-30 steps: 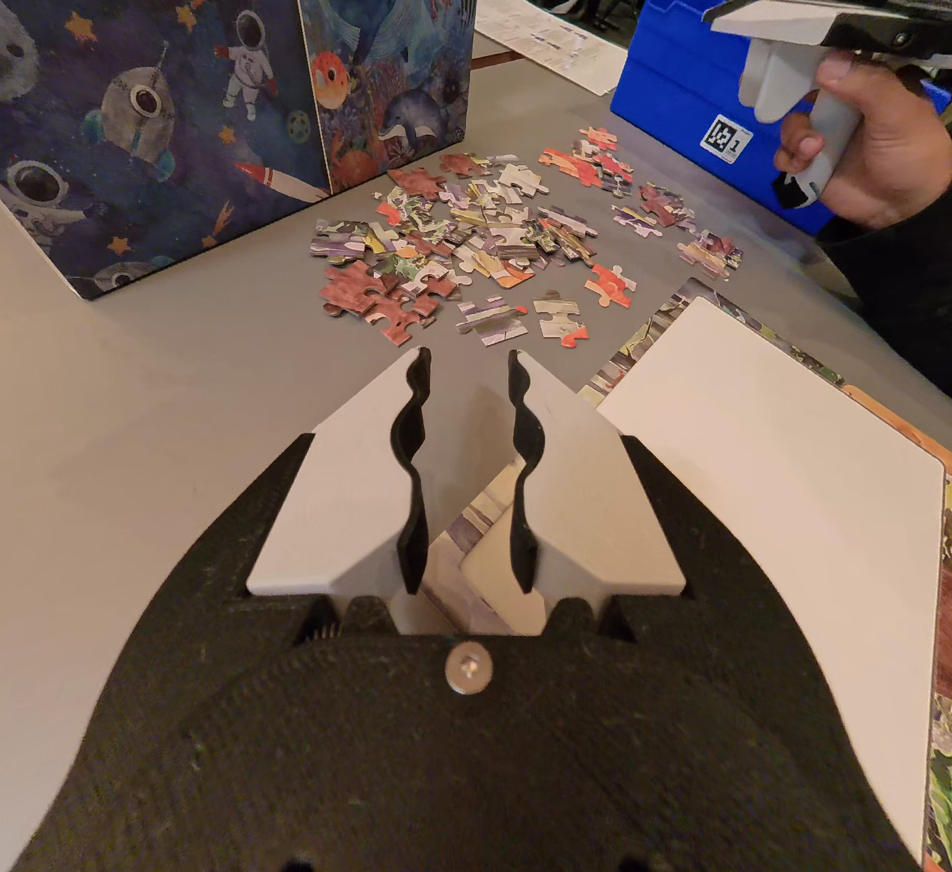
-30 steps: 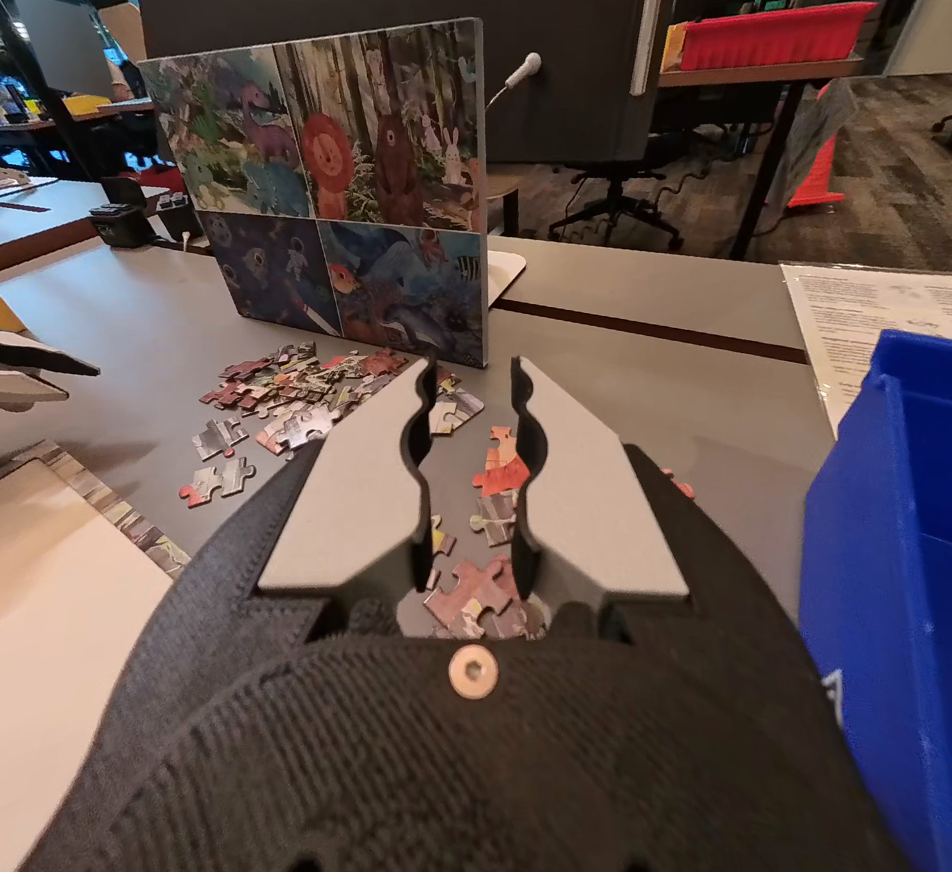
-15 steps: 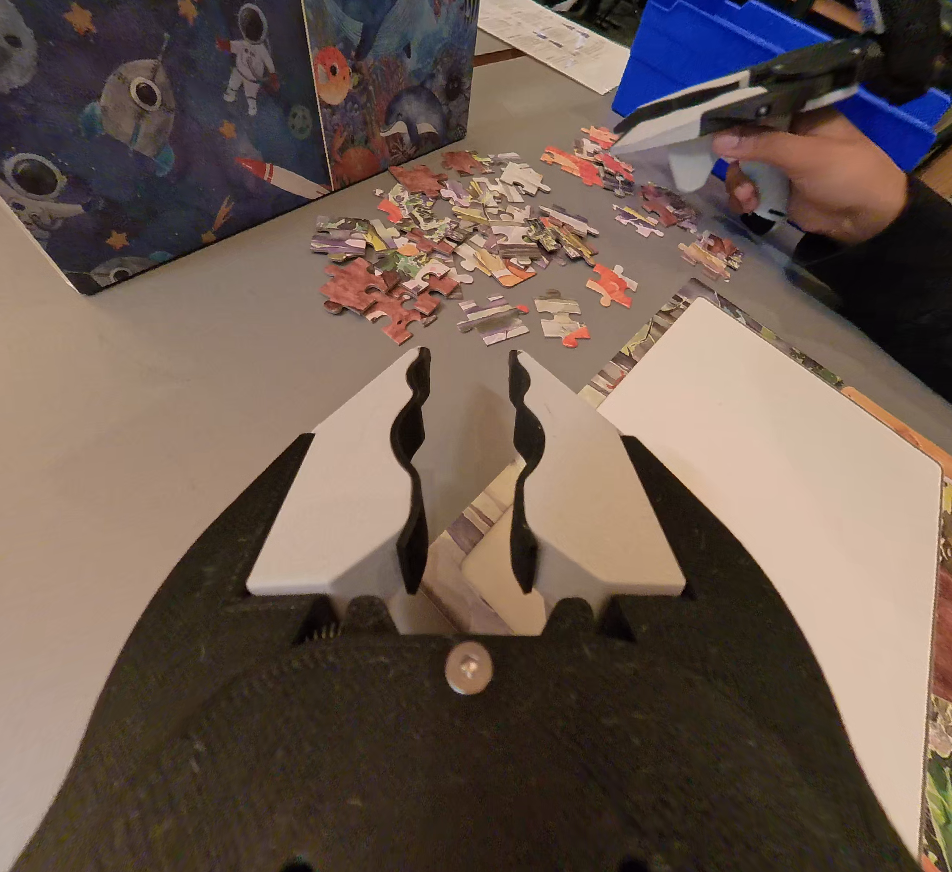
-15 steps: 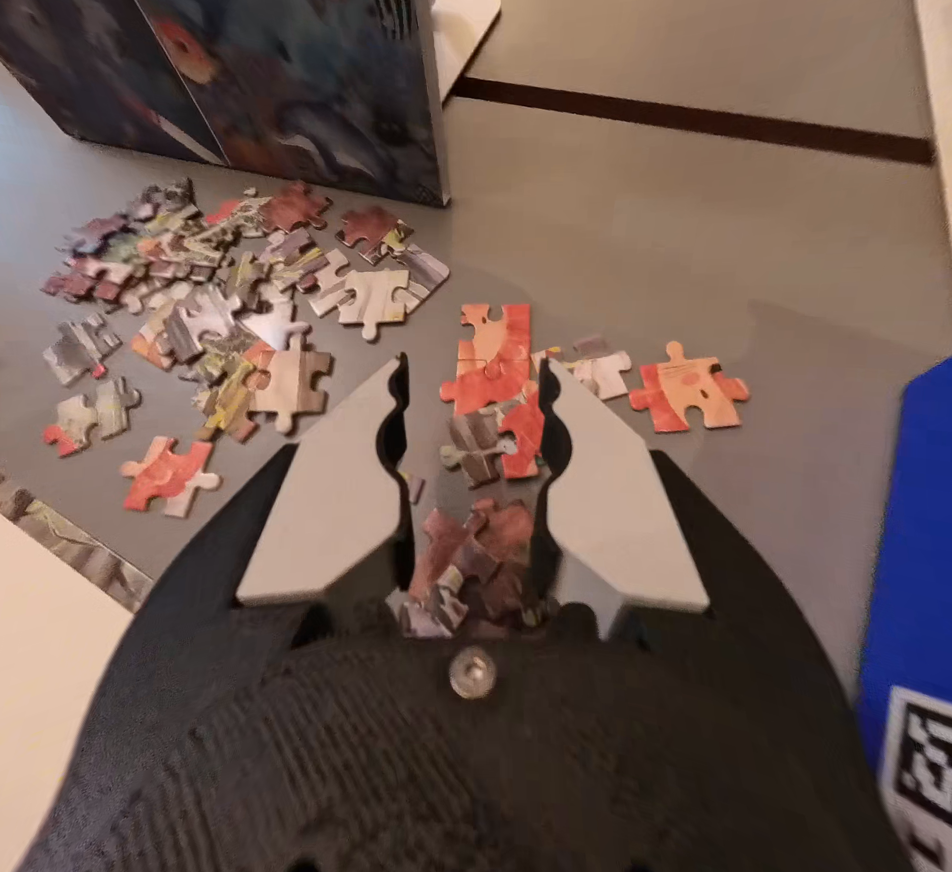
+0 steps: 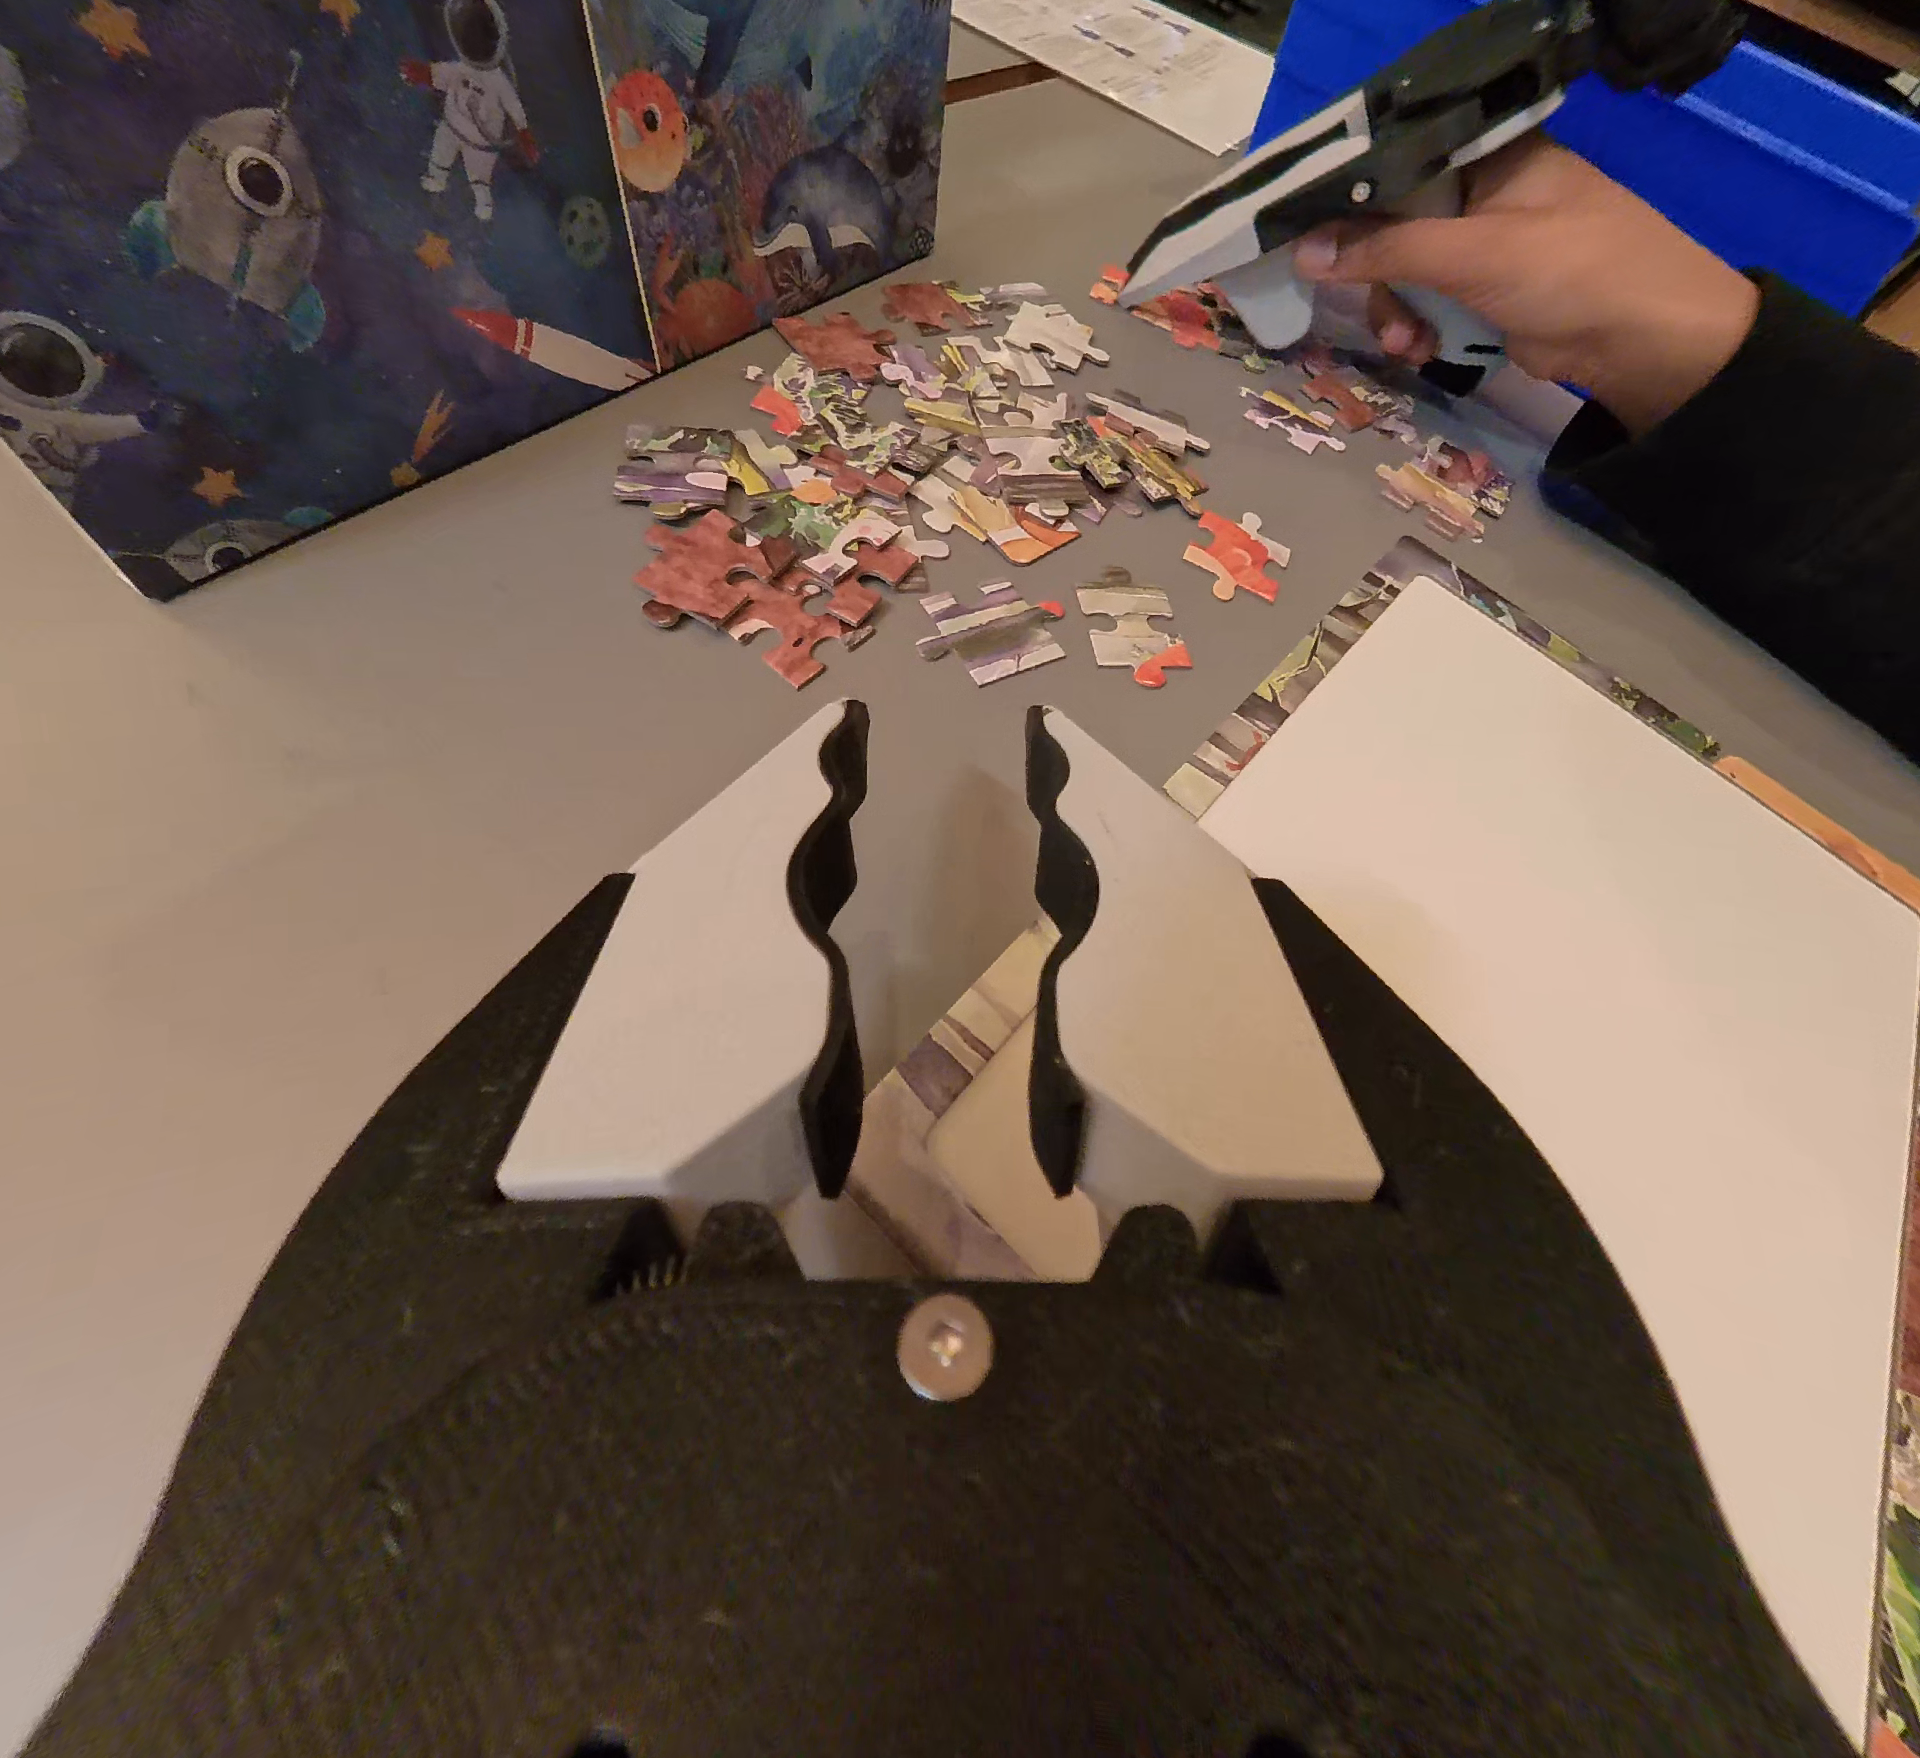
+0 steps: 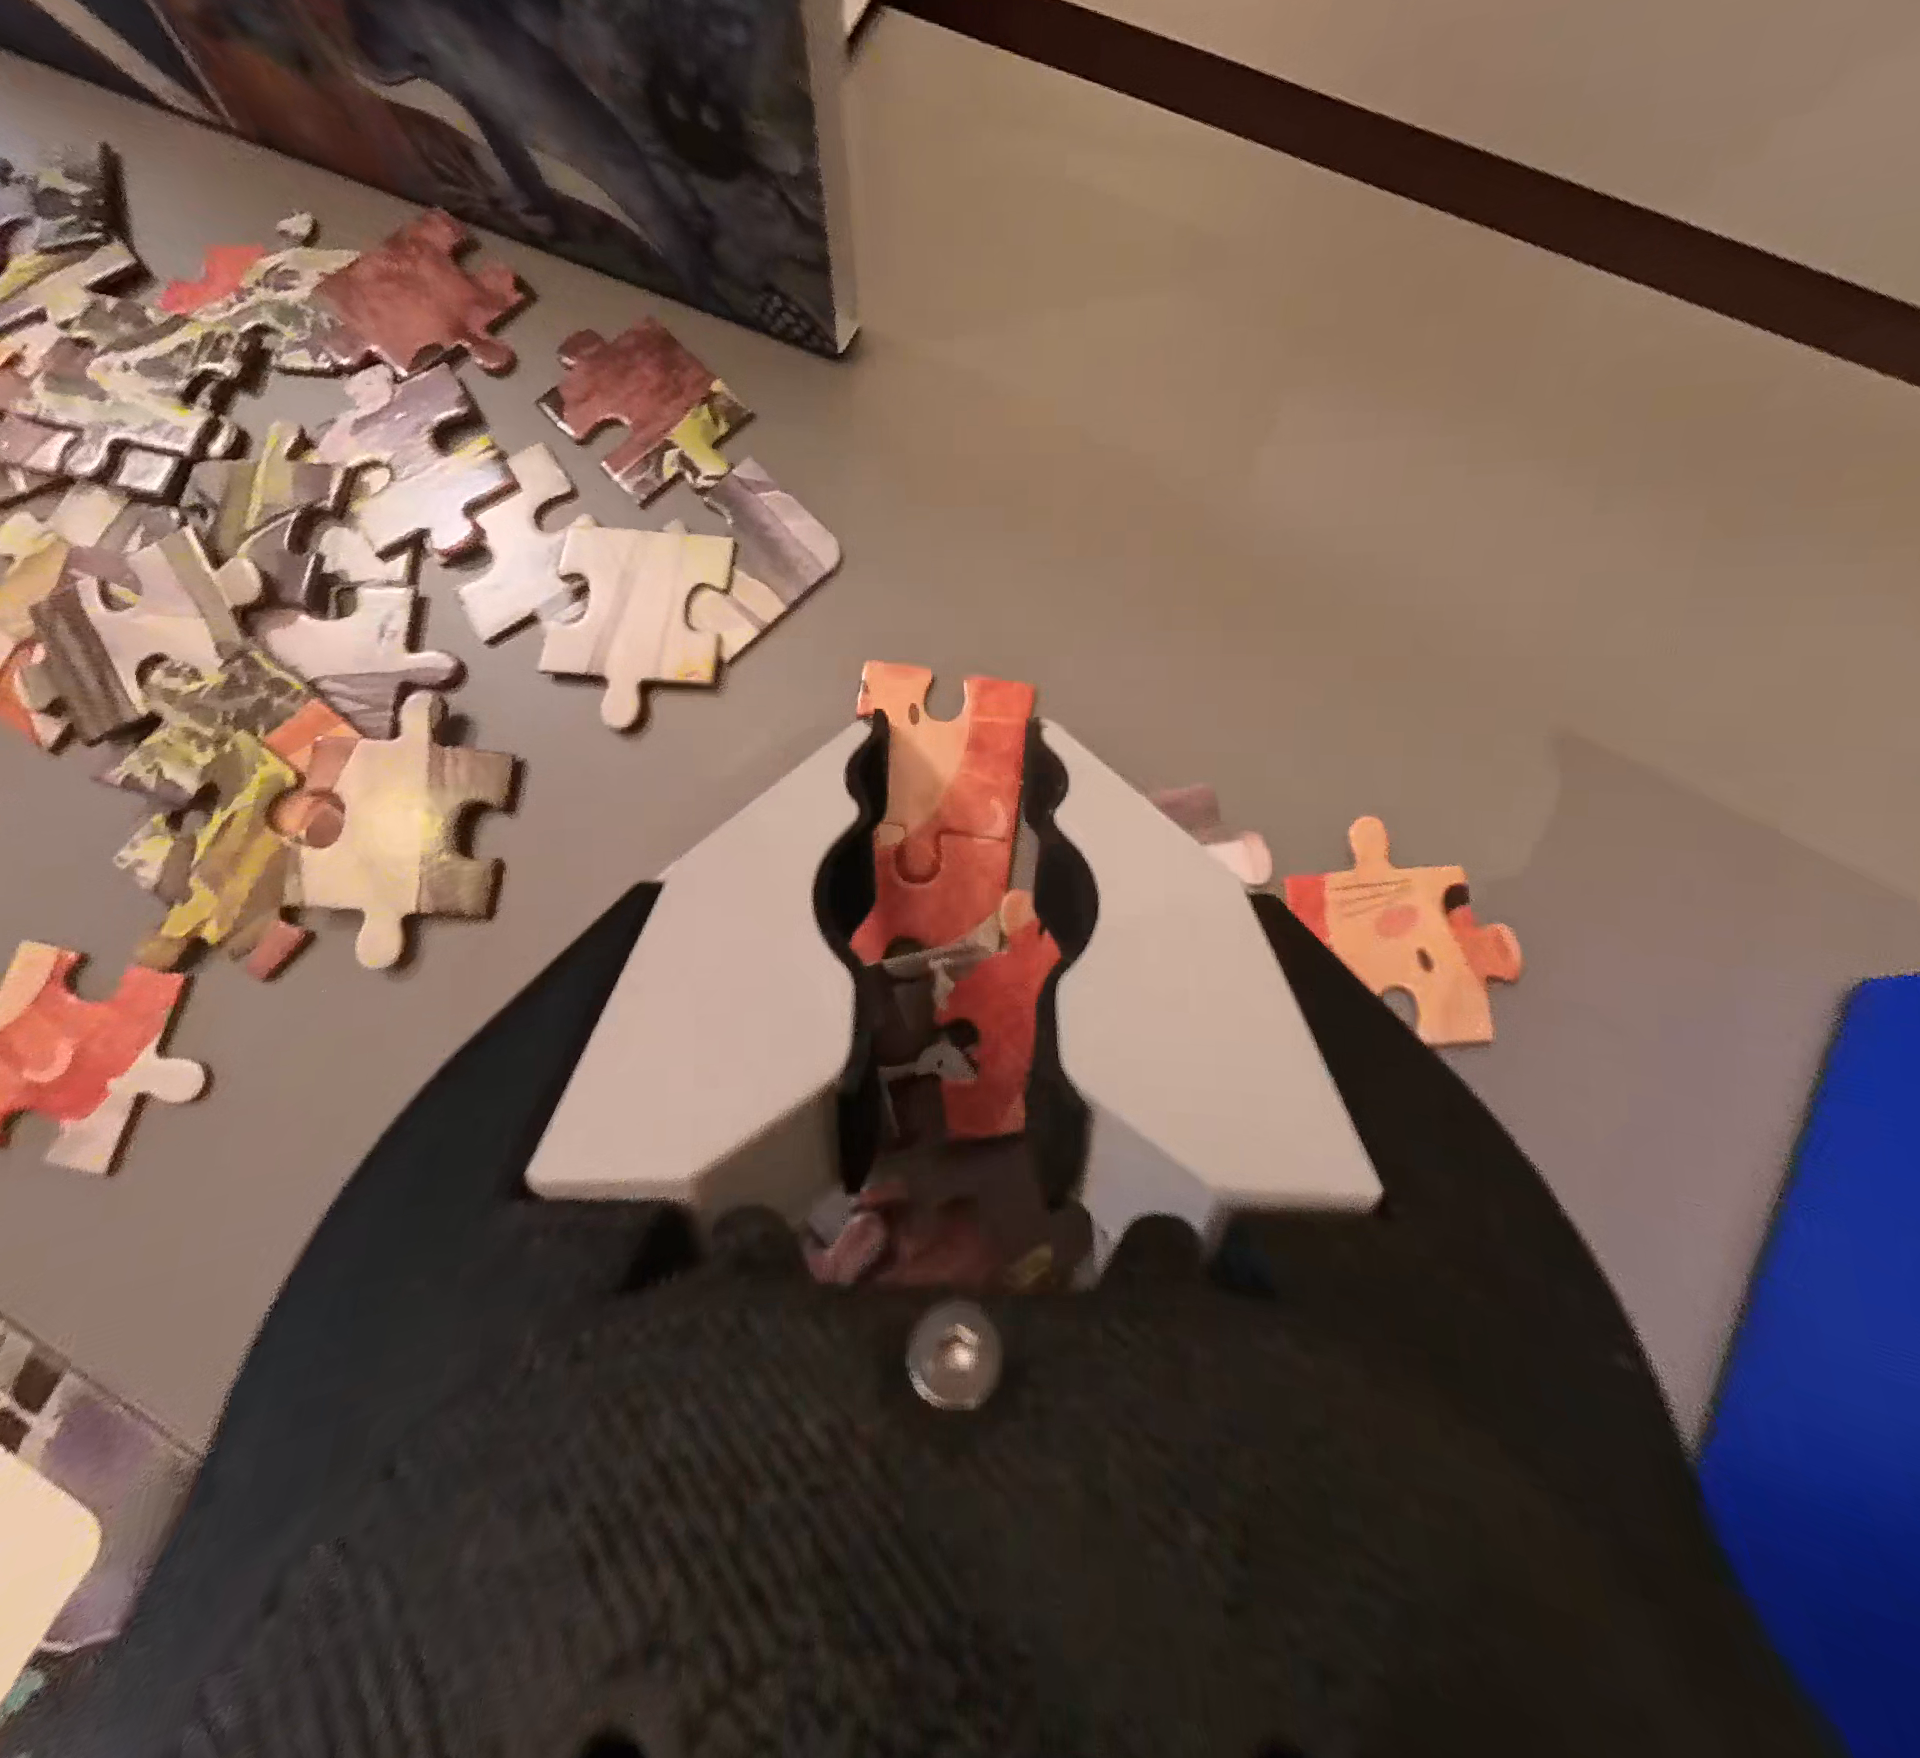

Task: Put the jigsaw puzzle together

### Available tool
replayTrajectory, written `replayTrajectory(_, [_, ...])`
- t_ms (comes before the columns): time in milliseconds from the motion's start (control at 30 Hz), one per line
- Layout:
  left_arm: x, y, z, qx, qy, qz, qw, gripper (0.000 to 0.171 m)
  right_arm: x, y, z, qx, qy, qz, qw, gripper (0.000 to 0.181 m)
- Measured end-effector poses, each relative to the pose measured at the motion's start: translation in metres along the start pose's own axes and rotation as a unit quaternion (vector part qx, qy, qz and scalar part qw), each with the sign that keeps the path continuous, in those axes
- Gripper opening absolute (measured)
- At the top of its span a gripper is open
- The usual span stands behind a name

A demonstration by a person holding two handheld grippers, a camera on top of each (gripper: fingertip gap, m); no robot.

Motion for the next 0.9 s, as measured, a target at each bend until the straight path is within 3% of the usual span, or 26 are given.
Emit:
replayTrajectory(233, [-0.002, 0.000, 0.000, 0.001, 0.010, -0.002, 1.000, 0.029, 0.012, -0.009, -0.003, -0.026, -0.017, -0.026, 0.999, 0.024])
replayTrajectory(300, [-0.003, 0.000, 0.000, 0.001, 0.014, -0.002, 1.000, 0.029, 0.016, -0.019, -0.010, -0.058, -0.024, -0.038, 0.997, 0.002])
replayTrajectory(467, [-0.004, 0.001, 0.001, 0.004, 0.023, -0.005, 1.000, 0.029, 0.024, -0.040, -0.018, -0.113, -0.001, -0.081, 0.990, 0.011])
replayTrajectory(633, [-0.005, 0.001, 0.001, 0.006, 0.026, -0.006, 1.000, 0.029, 0.012, -0.030, 0.003, -0.040, -0.001, -0.038, 0.998, 0.028])
replayTrajectory(733, [-0.005, 0.001, 0.001, 0.006, 0.029, -0.007, 1.000, 0.029, 0.015, -0.017, 0.014, -0.001, 0.006, -0.048, 0.999, 0.038])
replayTrajectory(833, [-0.006, 0.002, 0.001, 0.007, 0.034, -0.008, 0.999, 0.029, 0.012, -0.016, 0.015, 0.011, -0.009, -0.016, 1.000, 0.049])
replayTrajectory(900, [-0.008, 0.002, 0.002, 0.009, 0.036, -0.007, 0.999, 0.029, 0.012, -0.017, 0.016, 0.013, -0.005, -0.018, 1.000, 0.047])
Point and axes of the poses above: each gripper's, where its closed fingertips meet, y out along the fingers, z out of its underside, x = y × z across the jaws, the point moved 6 cm from there along -y, back along the fingers, and after that the axes turned 11 degrees about -z, right-handed, at the moved point
